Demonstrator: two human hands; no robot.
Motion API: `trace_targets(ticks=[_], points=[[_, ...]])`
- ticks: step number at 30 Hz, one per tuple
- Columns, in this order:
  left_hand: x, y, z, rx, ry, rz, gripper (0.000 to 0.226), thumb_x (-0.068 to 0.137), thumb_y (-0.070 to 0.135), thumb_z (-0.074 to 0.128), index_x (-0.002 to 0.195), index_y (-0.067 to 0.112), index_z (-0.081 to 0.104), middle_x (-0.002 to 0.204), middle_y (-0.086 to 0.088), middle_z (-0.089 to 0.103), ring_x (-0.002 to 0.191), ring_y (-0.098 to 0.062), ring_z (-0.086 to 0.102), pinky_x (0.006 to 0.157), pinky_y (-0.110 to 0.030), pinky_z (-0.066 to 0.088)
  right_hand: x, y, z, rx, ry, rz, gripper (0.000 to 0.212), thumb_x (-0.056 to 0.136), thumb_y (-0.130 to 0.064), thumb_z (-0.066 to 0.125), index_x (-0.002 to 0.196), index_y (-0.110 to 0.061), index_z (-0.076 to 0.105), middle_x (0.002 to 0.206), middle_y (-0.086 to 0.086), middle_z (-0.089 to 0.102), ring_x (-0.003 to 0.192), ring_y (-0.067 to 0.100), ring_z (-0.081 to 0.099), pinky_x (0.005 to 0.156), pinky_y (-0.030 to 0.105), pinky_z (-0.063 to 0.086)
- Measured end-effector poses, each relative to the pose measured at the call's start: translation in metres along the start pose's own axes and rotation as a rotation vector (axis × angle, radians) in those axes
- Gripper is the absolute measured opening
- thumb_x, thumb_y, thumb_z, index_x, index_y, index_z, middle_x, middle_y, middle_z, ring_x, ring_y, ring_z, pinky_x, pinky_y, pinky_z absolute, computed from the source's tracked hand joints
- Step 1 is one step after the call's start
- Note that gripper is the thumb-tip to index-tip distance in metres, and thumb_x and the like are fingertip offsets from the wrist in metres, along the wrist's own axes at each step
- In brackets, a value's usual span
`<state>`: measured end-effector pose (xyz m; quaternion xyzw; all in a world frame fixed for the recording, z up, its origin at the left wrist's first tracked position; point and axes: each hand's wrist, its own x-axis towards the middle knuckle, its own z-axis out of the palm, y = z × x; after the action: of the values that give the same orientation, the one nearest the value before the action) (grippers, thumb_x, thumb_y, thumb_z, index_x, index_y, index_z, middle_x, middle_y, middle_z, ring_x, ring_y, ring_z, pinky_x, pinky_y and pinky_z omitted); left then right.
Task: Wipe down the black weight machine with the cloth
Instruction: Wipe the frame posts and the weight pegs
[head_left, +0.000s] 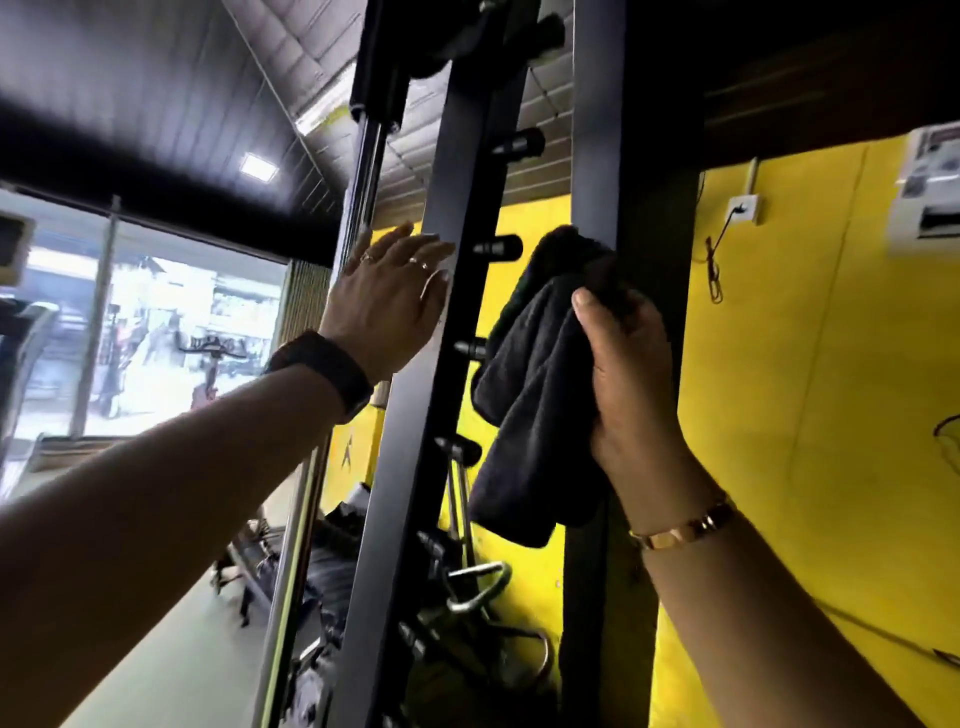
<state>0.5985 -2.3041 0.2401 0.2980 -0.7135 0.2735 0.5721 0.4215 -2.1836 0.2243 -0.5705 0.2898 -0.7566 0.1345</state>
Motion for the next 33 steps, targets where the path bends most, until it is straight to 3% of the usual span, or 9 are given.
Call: trace_targets(ticks=[2,4,9,11,15,20,24,29,33], points=[[0.024,-0.018,-0.001,0.02,0.044,0.022,0.048,0.096,0.035,0.032,0.129,0.016,0.061,0.131,-0.007,0.061,0.131,-0.03,0.048,0.11,-0.05,0.035,0.022,-0.003,0.015,-0.197,0.001,-0.116,0.025,0.091,-0.029,0.064,0.113,-0.032,0.052,0.086,-0.022,0.071,0.084,0.0,0.068,0.075,0.026,0.057],[0.042,-0.028,-0.001,0.05,0.082,0.056,0.049,0.095,0.035,0.032,0.128,0.014,0.062,0.129,-0.008,0.062,0.13,-0.031,0.049,0.11,-0.051,0.034,0.037,-0.007,0.027,-0.366,0.05,-0.206,0.028,0.081,-0.053,0.062,0.105,-0.047,0.051,0.108,-0.016,0.066,0.099,0.005,0.063,0.089,0.041,0.055],[0.093,-0.063,0.002,0.071,0.185,0.085,0.054,0.093,0.035,0.029,0.129,0.01,0.06,0.132,-0.012,0.06,0.13,-0.035,0.048,0.114,-0.055,0.025,0.099,-0.012,0.066,-0.503,0.137,-0.313,0.074,0.069,-0.074,0.047,0.136,-0.045,0.031,0.147,0.006,0.036,0.13,0.027,0.042,0.102,0.056,0.042],[0.108,-0.073,0.004,0.096,0.205,0.072,0.053,0.094,0.035,0.033,0.137,0.011,0.053,0.142,-0.013,0.051,0.135,-0.035,0.04,0.116,-0.054,0.019,0.122,-0.019,0.078,-0.537,0.171,-0.409,0.075,0.076,-0.069,0.045,0.142,-0.051,0.015,0.157,0.002,0.023,0.143,0.028,0.023,0.11,0.057,0.03],[0.132,-0.091,0.023,0.103,0.169,0.015,0.066,0.098,0.03,0.04,0.155,0.009,0.015,0.163,-0.011,0.004,0.15,-0.028,0.002,0.12,-0.045,0.004,0.171,-0.035,0.107,-0.832,0.283,-0.69,0.074,0.095,-0.04,0.04,0.155,-0.016,0.005,0.161,0.007,0.014,0.148,0.029,0.008,0.119,0.052,0.006],[0.14,-0.097,0.042,0.052,0.35,0.091,0.066,0.09,0.018,0.039,0.151,-0.001,0.023,0.159,-0.02,0.016,0.149,-0.033,0.011,0.119,-0.042,0.008,0.221,-0.042,0.133,-1.301,0.316,-0.707,0.067,0.101,-0.037,0.036,0.154,-0.029,-0.003,0.163,-0.004,0.004,0.147,0.037,-0.007,0.11,0.066,0.018],[0.141,-0.098,0.045,0.018,0.43,0.126,0.065,0.086,0.02,0.028,0.147,-0.004,0.032,0.156,-0.022,0.025,0.147,-0.035,0.02,0.118,-0.044,0.016,0.24,-0.027,0.14,-1.514,0.295,-0.593,0.067,0.101,-0.035,0.037,0.155,-0.024,-0.001,0.16,-0.003,0.019,0.146,0.034,0.008,0.109,0.057,0.028],[0.14,-0.1,0.05,0.113,0.431,0.141,0.066,0.087,0.019,0.026,0.149,-0.004,0.027,0.157,-0.022,0.021,0.148,-0.035,0.016,0.119,-0.047,0.017,0.242,-0.018,0.134,-1.824,0.165,-0.559,0.055,0.098,-0.031,0.037,0.152,-0.03,0.024,0.149,0.0,0.042,0.135,0.034,0.028,0.101,0.046,0.033],[0.139,-0.099,0.051,0.189,0.423,0.134,0.066,0.089,0.021,0.025,0.15,-0.003,0.024,0.159,-0.021,0.018,0.149,-0.033,0.012,0.12,-0.046,0.015,0.252,-0.025,0.139,-1.957,0.205,-0.595,0.054,0.098,-0.036,0.033,0.15,-0.027,0.026,0.155,-0.007,0.026,0.135,0.028,0.024,0.105,0.044,0.026]])
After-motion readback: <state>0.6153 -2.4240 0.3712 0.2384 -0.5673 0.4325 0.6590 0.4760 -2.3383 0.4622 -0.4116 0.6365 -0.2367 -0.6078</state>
